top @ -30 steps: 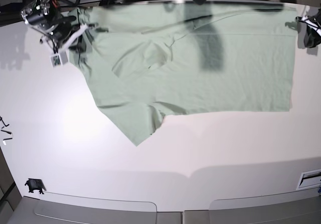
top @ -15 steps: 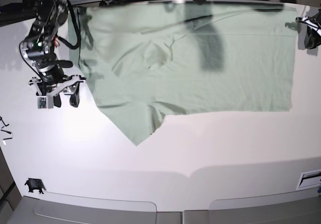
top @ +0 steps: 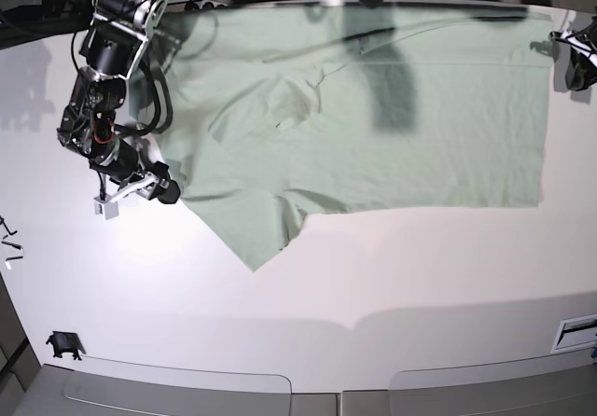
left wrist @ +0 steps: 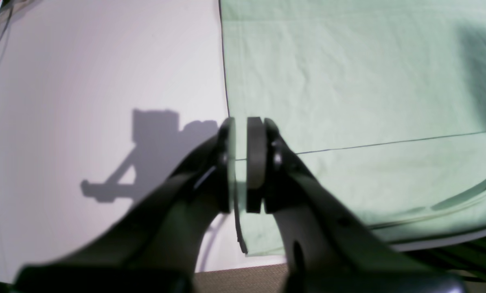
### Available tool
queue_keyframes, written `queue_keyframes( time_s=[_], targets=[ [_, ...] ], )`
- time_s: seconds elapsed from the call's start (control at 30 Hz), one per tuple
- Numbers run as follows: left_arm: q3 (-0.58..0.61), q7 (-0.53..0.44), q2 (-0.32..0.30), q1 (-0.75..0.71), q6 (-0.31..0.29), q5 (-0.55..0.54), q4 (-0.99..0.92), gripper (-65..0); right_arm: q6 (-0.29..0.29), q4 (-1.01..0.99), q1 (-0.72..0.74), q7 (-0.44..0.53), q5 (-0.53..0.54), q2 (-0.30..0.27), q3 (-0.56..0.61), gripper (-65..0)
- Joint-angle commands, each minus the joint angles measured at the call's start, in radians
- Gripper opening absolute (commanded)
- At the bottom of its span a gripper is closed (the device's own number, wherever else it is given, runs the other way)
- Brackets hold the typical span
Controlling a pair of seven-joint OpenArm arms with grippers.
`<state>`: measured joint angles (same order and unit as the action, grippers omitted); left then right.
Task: Fold the T-shirt properly
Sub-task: 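Reach both grippers to the hem corners of the shirt and grasp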
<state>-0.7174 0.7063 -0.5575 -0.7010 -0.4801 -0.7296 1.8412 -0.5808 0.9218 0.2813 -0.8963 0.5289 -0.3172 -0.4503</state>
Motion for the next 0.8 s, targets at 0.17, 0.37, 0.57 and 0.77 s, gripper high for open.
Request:
queue_keyframes(
  time_s=[0.17,0.37,0.57,0.77],
  targets=[
    [-0.011,-0.023,-0.018,-0.003,-0.002,-0.013,0.016,-60.9,-0.007,0.000,0.009,-0.054,-0.001,-0.009,0.111,-31.4],
    [-0.011,-0.023,0.000,-0.003,-0.003,-0.012,0.016,-60.9,-0.005,0.000,0.010,-0.058,-0.001,-0.009,0.214,-33.3],
    [-0.011,-0.028,0.017,-0.002,-0.003,-0.013,0.016,-55.3,-0.003,0.001,0.009,-0.058,-0.002,-0.010,0.214,-65.0],
    [-0.011,-0.049,0.017,0.057,-0.005,-0.001,0.000,-42.8,-0.003,0.001,0.012,-0.053,-0.001,-0.010,0.214,-65.0]
  ],
)
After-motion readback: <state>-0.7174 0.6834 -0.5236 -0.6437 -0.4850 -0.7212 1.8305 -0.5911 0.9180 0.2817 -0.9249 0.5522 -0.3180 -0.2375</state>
